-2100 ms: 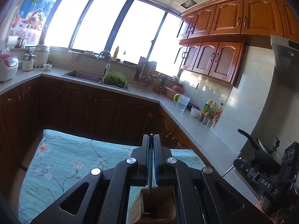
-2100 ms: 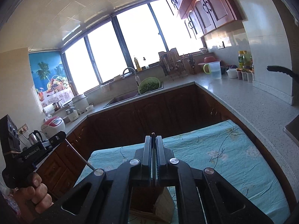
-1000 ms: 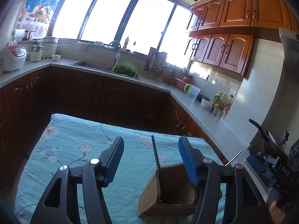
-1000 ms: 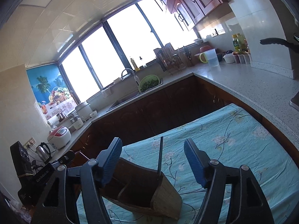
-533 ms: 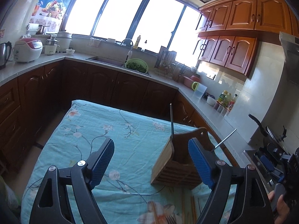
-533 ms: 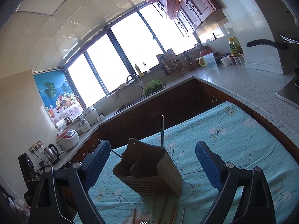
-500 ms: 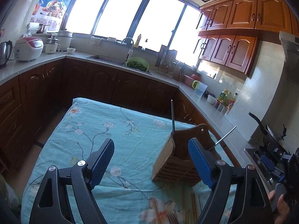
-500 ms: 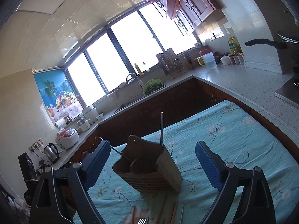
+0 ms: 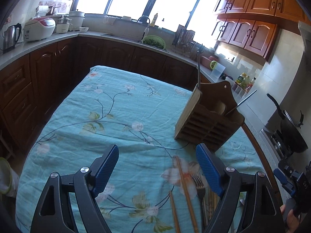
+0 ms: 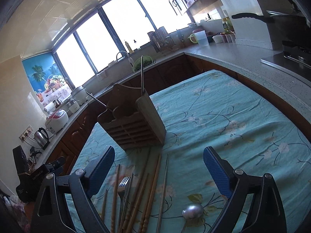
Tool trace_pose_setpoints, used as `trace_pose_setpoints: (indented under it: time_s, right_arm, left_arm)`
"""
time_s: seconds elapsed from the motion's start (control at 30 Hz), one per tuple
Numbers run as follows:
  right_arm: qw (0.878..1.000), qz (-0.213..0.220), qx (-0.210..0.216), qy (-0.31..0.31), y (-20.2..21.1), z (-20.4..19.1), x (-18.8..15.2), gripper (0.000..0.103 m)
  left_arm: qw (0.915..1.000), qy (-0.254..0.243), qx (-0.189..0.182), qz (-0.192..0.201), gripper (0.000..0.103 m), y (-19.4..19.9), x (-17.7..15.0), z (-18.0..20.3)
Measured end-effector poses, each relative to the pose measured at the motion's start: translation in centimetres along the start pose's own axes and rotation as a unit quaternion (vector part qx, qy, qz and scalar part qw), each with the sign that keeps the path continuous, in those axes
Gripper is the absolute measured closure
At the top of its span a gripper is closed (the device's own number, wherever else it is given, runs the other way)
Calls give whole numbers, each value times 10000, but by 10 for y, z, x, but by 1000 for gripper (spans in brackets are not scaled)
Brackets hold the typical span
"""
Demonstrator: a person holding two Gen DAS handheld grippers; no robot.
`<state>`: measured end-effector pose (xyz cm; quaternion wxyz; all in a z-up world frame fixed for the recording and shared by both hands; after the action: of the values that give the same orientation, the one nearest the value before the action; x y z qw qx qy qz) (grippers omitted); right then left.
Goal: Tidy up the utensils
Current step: 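Move both open tools back down to the loose chopsticks on the cloth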
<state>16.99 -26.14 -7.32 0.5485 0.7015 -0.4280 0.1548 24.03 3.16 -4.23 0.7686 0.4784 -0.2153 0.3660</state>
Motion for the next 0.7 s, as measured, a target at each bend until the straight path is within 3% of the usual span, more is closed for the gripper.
trace_pose_setpoints:
  time_s: [0.37, 0.53, 0.7]
  right_arm:
    - [9981, -494, -190, 311, -24, -1, -31, 11]
    - [9963, -708, -240, 434, -40, -3, -35, 26]
    - [9926, -1021, -318, 577, -61, -5, -38, 50]
  left_arm:
    - [9982, -162, 75, -566, 22, -21, -16, 15]
    - [9966, -258, 125, -779, 23, -34, -18, 19]
    - [9941, -303, 172, -1027, 24, -53, -20, 23]
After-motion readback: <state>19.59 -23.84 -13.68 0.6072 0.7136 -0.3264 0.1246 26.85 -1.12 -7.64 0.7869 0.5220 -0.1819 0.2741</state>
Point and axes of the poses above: each gripper's, at about its wrist camera, not at the fingertips, and y roughly against the way its jaws point, z to its right, x to its top, the point moved 9 cm from there along -y, roughly the way its jaws point, and after that the axes turned 7 degrees about y, right-handed, at the moved point
